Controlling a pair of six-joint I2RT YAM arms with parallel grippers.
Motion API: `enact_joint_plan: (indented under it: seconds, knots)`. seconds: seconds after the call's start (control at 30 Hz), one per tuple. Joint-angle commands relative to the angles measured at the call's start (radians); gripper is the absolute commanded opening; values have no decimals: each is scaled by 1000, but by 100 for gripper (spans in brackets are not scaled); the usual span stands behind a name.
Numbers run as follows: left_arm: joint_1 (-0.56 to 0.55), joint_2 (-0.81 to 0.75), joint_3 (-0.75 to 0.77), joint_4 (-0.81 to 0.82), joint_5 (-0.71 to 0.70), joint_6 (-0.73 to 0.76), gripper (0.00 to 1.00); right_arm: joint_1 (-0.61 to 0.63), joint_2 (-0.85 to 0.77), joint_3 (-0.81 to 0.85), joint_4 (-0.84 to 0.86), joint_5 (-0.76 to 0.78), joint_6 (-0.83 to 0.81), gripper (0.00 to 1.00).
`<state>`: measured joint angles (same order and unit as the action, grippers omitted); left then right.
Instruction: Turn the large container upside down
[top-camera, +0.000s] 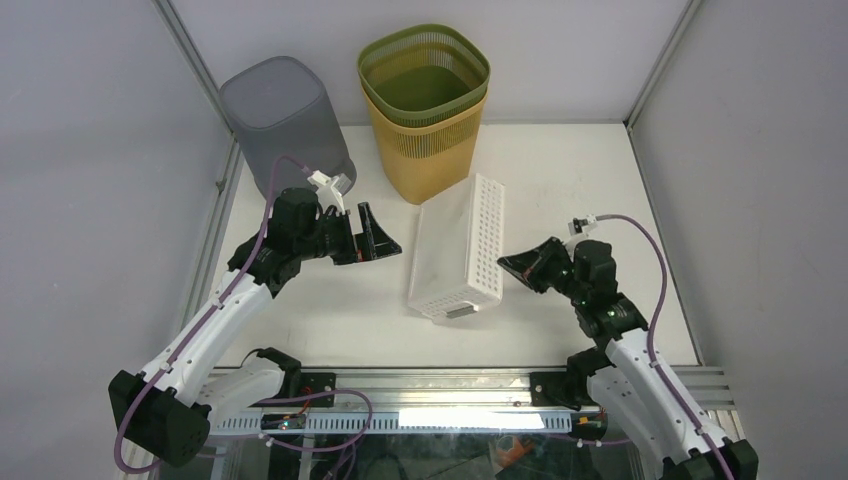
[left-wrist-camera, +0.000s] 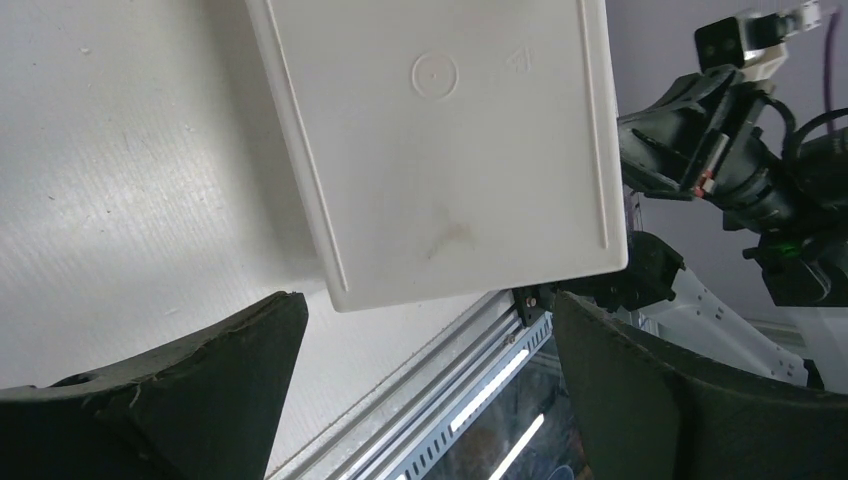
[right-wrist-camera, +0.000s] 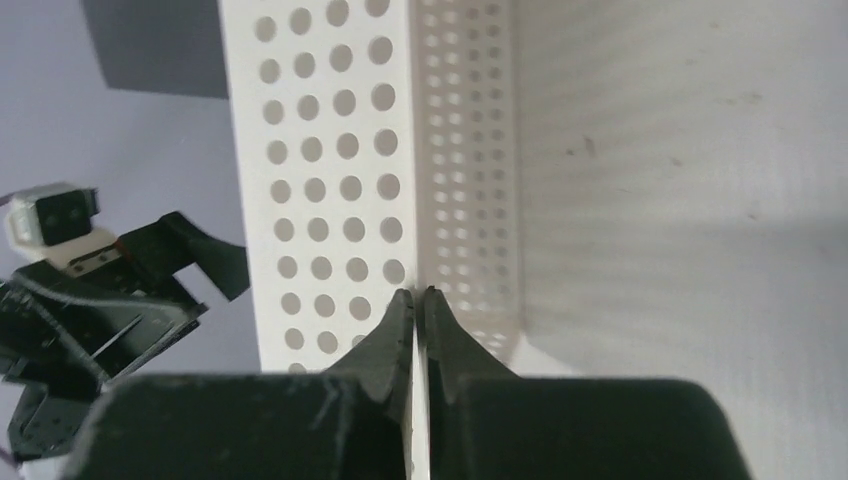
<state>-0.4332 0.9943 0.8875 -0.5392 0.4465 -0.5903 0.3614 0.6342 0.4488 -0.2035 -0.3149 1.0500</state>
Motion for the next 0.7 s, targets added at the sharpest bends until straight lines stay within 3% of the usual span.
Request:
enact_joint_plan:
  seconds: [0.0, 0.1, 0.13, 0.2, 0.23, 0.3, 0.4, 0.5, 0.57, 0.67]
  knots:
    - [-9, -18, 39, 22, 10, 4, 99, -93, -12, -56, -146, -24, -25, 0]
    - [-9, -26, 33, 21, 11, 3, 99, -132, 16, -10, -278, 115, -118, 0]
    - [-9, -28, 30, 20, 13, 3, 99, -139, 37, 16, -313, 150, -150, 5]
    - [-9, -32, 26, 17, 19, 3, 99, -140, 78, 80, -371, 202, -220, 40]
    - [-9, -34, 25, 15, 19, 4, 99, -141, 95, 119, -405, 233, -249, 52]
    - [-9, -40, 22, 13, 17, 4, 99, -141, 115, 195, -457, 291, -308, 64]
    - [-9, -38, 15, 14, 15, 5, 99, -139, 124, 303, -489, 296, -399, 69]
    - [-9, -25, 11, 15, 12, 8, 99, -112, 153, 393, -478, 182, -434, 70]
    - [-9, -20, 12, 16, -3, 10, 99, -23, 180, 444, -464, 160, -431, 70]
    - [-9, -30, 15, 14, -52, 1, 99, 215, 223, 493, -428, 225, -418, 70]
